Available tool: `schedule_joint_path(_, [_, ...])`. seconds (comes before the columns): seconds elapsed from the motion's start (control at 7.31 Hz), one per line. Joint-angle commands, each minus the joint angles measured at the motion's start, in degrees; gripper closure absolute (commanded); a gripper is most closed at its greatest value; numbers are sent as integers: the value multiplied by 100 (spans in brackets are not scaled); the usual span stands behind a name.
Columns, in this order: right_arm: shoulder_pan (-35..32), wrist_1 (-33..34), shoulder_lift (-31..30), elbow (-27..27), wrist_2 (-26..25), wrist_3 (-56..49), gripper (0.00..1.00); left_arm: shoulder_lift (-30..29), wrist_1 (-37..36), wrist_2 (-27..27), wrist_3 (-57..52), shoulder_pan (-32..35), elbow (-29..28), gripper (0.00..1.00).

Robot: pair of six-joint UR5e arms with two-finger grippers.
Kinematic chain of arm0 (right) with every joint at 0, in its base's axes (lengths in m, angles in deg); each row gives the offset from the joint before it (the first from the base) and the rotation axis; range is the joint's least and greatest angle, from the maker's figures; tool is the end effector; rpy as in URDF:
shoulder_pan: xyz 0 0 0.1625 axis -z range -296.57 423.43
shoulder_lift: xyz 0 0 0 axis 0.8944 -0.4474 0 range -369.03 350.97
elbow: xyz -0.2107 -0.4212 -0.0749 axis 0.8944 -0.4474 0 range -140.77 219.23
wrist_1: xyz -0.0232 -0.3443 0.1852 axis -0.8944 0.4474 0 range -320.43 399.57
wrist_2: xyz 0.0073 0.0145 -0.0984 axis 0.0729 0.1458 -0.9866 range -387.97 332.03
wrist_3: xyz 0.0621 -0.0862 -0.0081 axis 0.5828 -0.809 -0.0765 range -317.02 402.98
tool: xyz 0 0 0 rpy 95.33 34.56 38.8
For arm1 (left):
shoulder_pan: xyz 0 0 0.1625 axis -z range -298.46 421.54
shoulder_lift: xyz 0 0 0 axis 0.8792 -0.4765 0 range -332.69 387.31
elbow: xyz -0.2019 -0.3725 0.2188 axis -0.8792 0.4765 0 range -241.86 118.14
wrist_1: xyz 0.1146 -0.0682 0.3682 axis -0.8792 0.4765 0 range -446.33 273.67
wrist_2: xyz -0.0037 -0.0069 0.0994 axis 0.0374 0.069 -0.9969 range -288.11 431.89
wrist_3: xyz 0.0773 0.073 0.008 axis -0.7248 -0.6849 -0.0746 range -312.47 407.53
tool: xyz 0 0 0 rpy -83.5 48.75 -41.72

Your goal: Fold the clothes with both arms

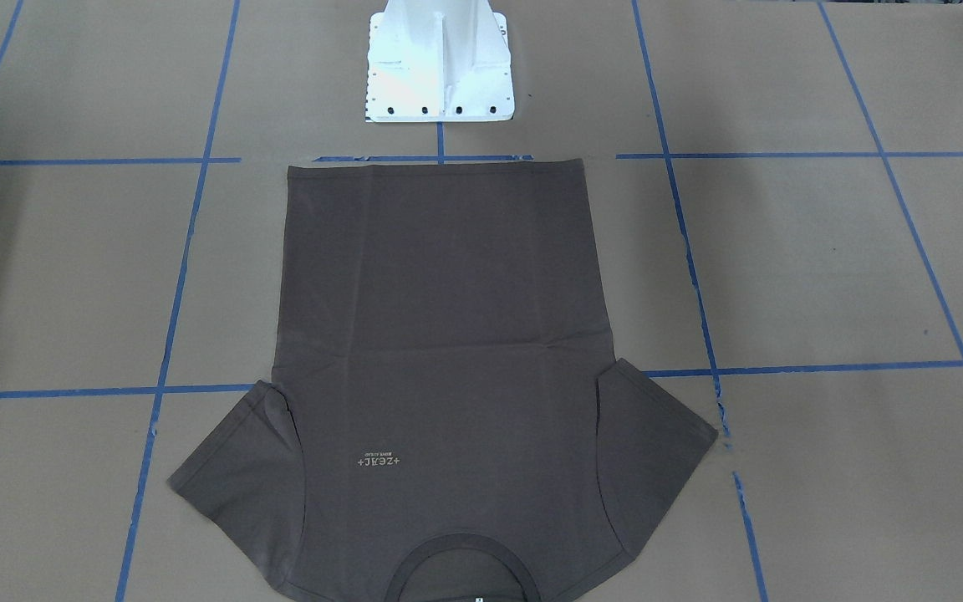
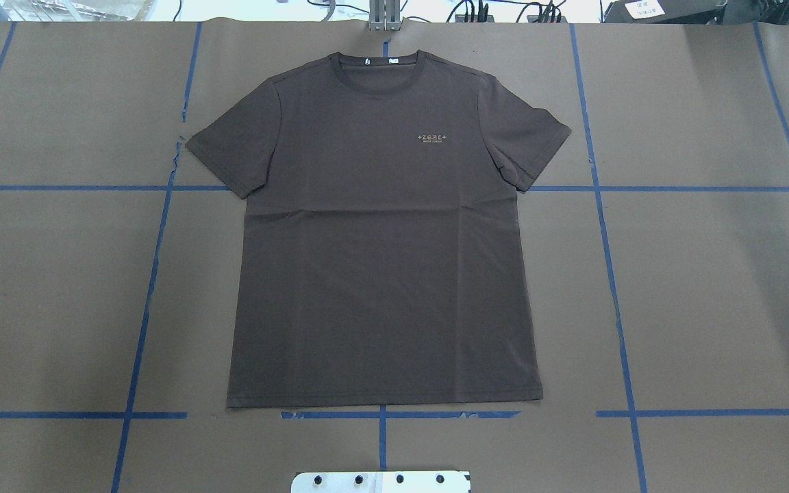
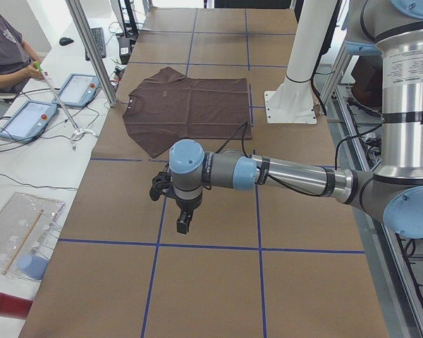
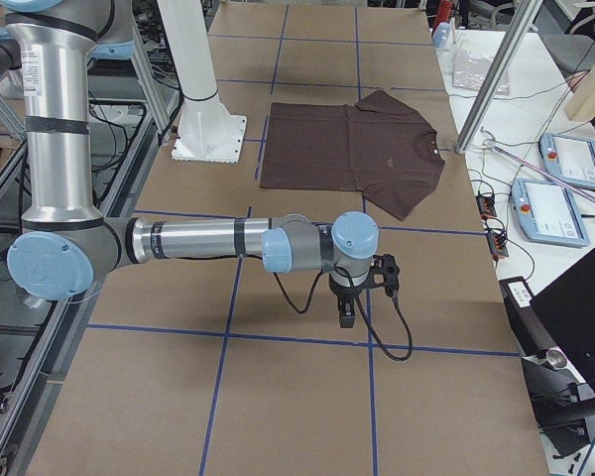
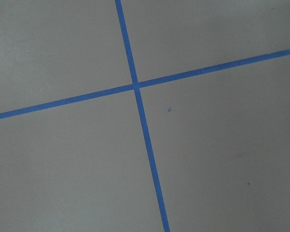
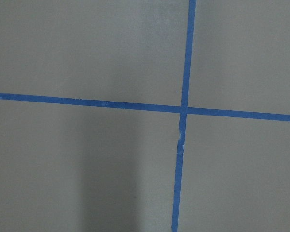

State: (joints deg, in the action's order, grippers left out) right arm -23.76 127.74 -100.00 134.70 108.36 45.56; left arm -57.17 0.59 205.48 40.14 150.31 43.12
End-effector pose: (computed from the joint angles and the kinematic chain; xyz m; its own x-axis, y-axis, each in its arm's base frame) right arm 0.0333 -0.4685 0.6725 0.6872 -0.0689 0.7232 0.0179 0.9968 0.0779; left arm -0.0506 -0.4263 0.6423 0.7138 0.2192 -0.6652 -0.1142 0.9735 0.1983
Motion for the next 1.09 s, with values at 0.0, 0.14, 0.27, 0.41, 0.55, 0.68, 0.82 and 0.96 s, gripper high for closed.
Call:
schedule_joint_path(0.0, [0,-1,17,24,103,6,0,-16,79,0,-9,-9,49,0])
schedule_joint_path(0.14, [0,-1,17,24,122,6,0,-16,105,-35,-9,-17,-21,0])
schedule_joint_path(0.27, [0,-1,17,7,113,-3,0,-16,88,-70,17,-52,-30,0])
schedule_joint_path(0.41, [0,-1,9,24,113,-46,0,-16,88,-62,26,-53,-30,0])
schedule_joint_path(0.55, [0,-245,-52,42,104,-38,0,-16,97,-35,18,-53,-21,0])
schedule_joint_path(0.68, [244,-847,-62,-37,95,-38,0,-16,97,-9,9,-53,-30,0])
schedule_joint_path(0.82, [455,-1027,-53,-238,104,-12,0,-7,97,0,-9,-53,31,0])
schedule_joint_path(0.96, [822,-1029,191,-257,87,23,0,-16,123,0,-9,-53,31,0])
